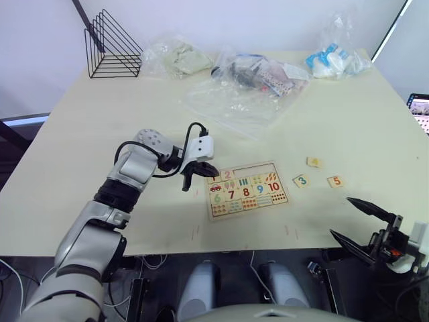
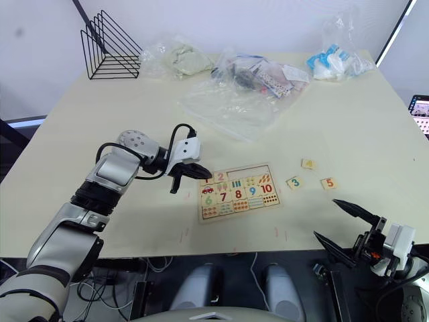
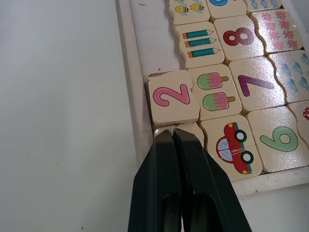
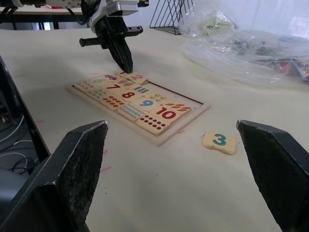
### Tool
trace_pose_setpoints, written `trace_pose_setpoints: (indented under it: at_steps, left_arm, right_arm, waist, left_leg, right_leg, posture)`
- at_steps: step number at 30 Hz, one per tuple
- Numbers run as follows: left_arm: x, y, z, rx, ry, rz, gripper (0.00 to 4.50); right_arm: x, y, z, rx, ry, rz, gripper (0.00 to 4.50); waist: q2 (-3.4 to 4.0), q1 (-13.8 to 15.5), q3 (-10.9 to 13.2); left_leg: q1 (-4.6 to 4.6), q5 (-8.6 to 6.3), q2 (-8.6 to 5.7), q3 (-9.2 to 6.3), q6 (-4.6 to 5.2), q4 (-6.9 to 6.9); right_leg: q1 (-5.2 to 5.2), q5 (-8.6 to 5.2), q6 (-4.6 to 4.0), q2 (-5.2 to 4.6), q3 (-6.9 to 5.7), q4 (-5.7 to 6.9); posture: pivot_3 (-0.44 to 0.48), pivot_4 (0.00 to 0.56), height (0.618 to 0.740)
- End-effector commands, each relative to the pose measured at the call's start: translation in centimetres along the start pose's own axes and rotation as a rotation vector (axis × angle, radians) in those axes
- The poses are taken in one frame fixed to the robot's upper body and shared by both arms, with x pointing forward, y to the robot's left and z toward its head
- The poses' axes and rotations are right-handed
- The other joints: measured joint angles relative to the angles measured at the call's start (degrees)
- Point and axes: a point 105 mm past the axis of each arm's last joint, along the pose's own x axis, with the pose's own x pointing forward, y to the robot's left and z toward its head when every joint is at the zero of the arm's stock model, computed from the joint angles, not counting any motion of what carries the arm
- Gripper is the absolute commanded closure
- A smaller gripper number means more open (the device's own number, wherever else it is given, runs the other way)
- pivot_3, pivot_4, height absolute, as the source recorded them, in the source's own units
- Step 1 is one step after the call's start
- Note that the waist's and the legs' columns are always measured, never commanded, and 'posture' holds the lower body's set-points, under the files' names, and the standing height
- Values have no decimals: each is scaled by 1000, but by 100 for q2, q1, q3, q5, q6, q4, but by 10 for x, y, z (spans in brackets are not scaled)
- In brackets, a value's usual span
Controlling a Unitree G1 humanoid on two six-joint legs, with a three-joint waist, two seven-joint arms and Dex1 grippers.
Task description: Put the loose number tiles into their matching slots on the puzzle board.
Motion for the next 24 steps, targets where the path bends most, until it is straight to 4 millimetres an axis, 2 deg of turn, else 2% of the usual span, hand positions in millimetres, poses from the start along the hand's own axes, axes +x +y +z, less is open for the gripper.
trace_pose_setpoints:
  at_steps: [1, 24]
  left_arm:
    - [-1, 0, 3, 24, -3, 1, 4420]
    - [4, -4, 5, 28, -19, -21, 4420]
  right_arm:
    - [-2, -2, 9, -44, -12, -2, 0]
    - [-3, -2, 8, -43, -8, -4, 0]
  waist:
    - [0, 0, 0]
    - [0, 0, 0]
  left_leg:
    - [0, 0, 0, 0, 0, 0]
    - [0, 0, 0, 0, 0, 0]
  right_leg:
    - [0, 0, 0, 0, 0, 0]
    - [0, 0, 0, 0, 0, 0]
  posture:
    - [0, 150, 740]
    - [0, 150, 740]
